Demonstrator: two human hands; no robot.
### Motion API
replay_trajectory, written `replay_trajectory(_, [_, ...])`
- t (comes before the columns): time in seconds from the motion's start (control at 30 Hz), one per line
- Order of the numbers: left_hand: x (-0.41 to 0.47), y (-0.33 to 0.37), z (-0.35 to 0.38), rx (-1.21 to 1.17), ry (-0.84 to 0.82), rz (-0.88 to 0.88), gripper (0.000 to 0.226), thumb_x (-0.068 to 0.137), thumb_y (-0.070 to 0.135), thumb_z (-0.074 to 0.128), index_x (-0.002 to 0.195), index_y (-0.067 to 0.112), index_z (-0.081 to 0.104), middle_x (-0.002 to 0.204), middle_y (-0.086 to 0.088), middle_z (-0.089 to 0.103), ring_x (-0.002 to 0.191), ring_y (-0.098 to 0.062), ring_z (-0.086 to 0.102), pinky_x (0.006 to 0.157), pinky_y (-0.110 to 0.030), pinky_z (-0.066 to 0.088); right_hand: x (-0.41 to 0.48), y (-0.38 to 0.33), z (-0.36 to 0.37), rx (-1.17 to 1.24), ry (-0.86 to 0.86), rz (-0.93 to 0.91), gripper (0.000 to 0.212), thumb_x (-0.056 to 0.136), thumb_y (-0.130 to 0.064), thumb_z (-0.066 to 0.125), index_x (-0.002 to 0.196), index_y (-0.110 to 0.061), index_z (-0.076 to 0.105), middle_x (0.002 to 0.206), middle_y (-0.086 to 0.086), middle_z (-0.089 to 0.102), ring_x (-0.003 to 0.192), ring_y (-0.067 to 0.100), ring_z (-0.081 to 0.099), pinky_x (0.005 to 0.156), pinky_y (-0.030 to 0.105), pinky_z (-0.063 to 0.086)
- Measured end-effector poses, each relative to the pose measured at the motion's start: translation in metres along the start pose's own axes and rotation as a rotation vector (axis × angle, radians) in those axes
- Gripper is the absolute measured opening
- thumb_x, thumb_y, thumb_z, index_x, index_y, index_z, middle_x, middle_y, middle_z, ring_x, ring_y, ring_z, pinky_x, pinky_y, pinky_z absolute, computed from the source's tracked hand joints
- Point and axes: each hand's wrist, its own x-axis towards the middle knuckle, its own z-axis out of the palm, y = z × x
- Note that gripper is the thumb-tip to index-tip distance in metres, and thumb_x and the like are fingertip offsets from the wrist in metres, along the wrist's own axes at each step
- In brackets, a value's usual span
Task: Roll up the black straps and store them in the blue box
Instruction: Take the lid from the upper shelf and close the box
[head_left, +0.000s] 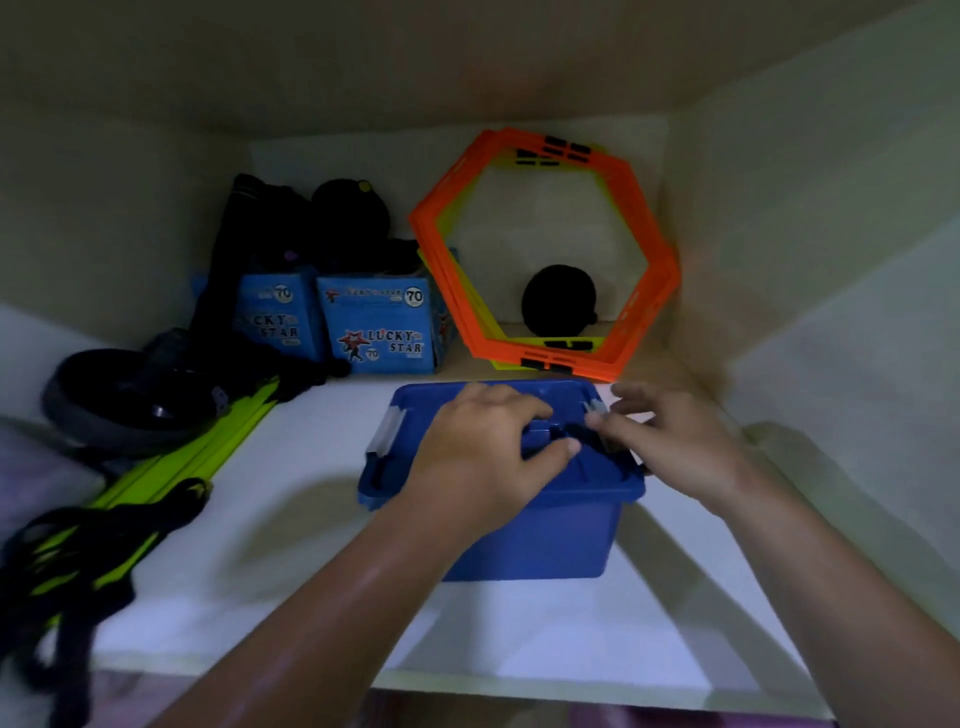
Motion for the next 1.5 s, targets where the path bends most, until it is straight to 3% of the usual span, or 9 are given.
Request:
replay_trajectory(0.27, [-0.058, -0.070, -0.042, 0.114, -0.158, -0.440, 0.119, 0.064, 0.097, 0.040, 0.159, 0.027, 0.025, 0.169, -0.005, 0.018, 0.156, -0.023, 0.012, 0.126, -0.043, 0.017, -0.045, 0.001, -0.004, 0.005, -0.167, -0.155, 0.091, 0.067, -0.066, 0.076, 0.147, -0.040, 0.040, 0.138, -0.040, 0.043, 0.125, -0.012, 0.049, 0.097, 0.024, 0.047])
replay_trajectory(0.4, [-0.073, -0.083, -0.040, 0.047, -0.156, -0.495, 0.106, 0.067, 0.091, 0.047, 0.147, 0.021, 0.042, 0.152, -0.002, 0.045, 0.141, -0.021, 0.035, 0.109, -0.039, 0.038, -0.053, 0.005, 0.008, 0.014, -0.172, -0.206, 0.042, 0.077, -0.043, 0.080, 0.109, -0.054, 0.053, 0.105, -0.055, 0.054, 0.104, -0.027, 0.053, 0.089, 0.015, 0.044])
replay_trajectory(0.53, [-0.077, -0.082, -0.039, -0.005, -0.095, -0.477, 0.086, 0.072, 0.082, 0.056, 0.126, 0.015, 0.056, 0.126, -0.001, 0.060, 0.121, -0.019, 0.047, 0.082, -0.030, 0.037, -0.051, 0.016, 0.012, 0.083, -0.136, -0.210, 0.069, 0.065, -0.059, 0.085, 0.126, -0.050, 0.054, 0.127, -0.039, 0.058, 0.117, -0.017, 0.054, 0.094, 0.013, 0.045])
replay_trajectory(0.6, [-0.076, -0.082, -0.040, -0.016, -0.093, -0.470, 0.087, 0.071, 0.081, 0.056, 0.126, 0.014, 0.057, 0.126, -0.002, 0.061, 0.120, -0.019, 0.047, 0.081, -0.029, 0.034, -0.049, 0.016, 0.014, 0.079, -0.126, -0.190, 0.098, 0.058, -0.067, 0.084, 0.144, -0.038, 0.049, 0.142, -0.032, 0.051, 0.128, -0.011, 0.049, 0.107, 0.021, 0.042])
replay_trajectory(0.73, [-0.070, -0.091, -0.043, -0.066, -0.072, -0.493, 0.093, 0.068, 0.080, 0.055, 0.130, 0.012, 0.056, 0.130, -0.004, 0.060, 0.123, -0.022, 0.047, 0.084, -0.031, 0.035, -0.044, 0.004, 0.024, 0.050, -0.118, -0.166, 0.042, 0.067, -0.047, 0.085, 0.101, -0.049, 0.061, 0.101, -0.051, 0.060, 0.098, -0.024, 0.057, 0.082, 0.002, 0.045])
replay_trajectory(1.0, [-0.052, -0.149, -0.056, -0.104, -0.056, -0.491, 0.082, 0.073, 0.071, 0.068, 0.132, 0.015, 0.060, 0.128, -0.009, 0.061, 0.118, -0.027, 0.053, 0.091, -0.037, 0.042, -0.006, -0.021, 0.074, 0.089, -0.117, -0.194, 0.049, 0.080, -0.018, 0.083, 0.091, -0.052, 0.050, 0.078, -0.055, 0.056, 0.083, -0.033, 0.053, 0.069, -0.006, 0.040])
replay_trajectory(1.27, [-0.035, -0.240, -0.067, -0.396, 0.059, -0.566, 0.062, 0.058, 0.064, 0.079, 0.112, 0.035, 0.069, 0.101, 0.022, 0.063, 0.106, -0.016, 0.063, 0.091, -0.047, 0.056, 0.056, -0.044, 0.153, 0.137, -0.140, -0.206, 0.056, 0.080, -0.023, 0.084, 0.113, -0.053, 0.051, 0.105, -0.051, 0.054, 0.092, -0.034, 0.052, 0.072, -0.007, 0.038])
replay_trajectory(1.4, [-0.023, -0.289, -0.067, -0.479, 0.080, -0.551, 0.036, 0.071, 0.052, 0.083, 0.101, 0.042, 0.066, 0.099, 0.026, 0.063, 0.096, 0.003, 0.062, 0.089, -0.036, 0.052, 0.093, -0.051, 0.190, 0.121, -0.159, -0.212, 0.097, 0.073, -0.045, 0.085, 0.154, -0.022, 0.038, 0.153, -0.017, 0.041, 0.136, 0.000, 0.043, 0.101, 0.010, 0.034])
replay_trajectory(1.5, [-0.014, -0.318, -0.069, -0.588, 0.099, -0.576, 0.044, 0.066, 0.054, 0.085, 0.105, 0.040, 0.072, 0.107, 0.013, 0.073, 0.102, -0.012, 0.071, 0.090, -0.048, 0.060, 0.113, -0.060, 0.213, 0.163, -0.186, -0.230, 0.092, 0.076, -0.036, 0.085, 0.153, -0.018, 0.038, 0.141, -0.023, 0.042, 0.122, -0.008, 0.048, 0.079, -0.007, 0.037])
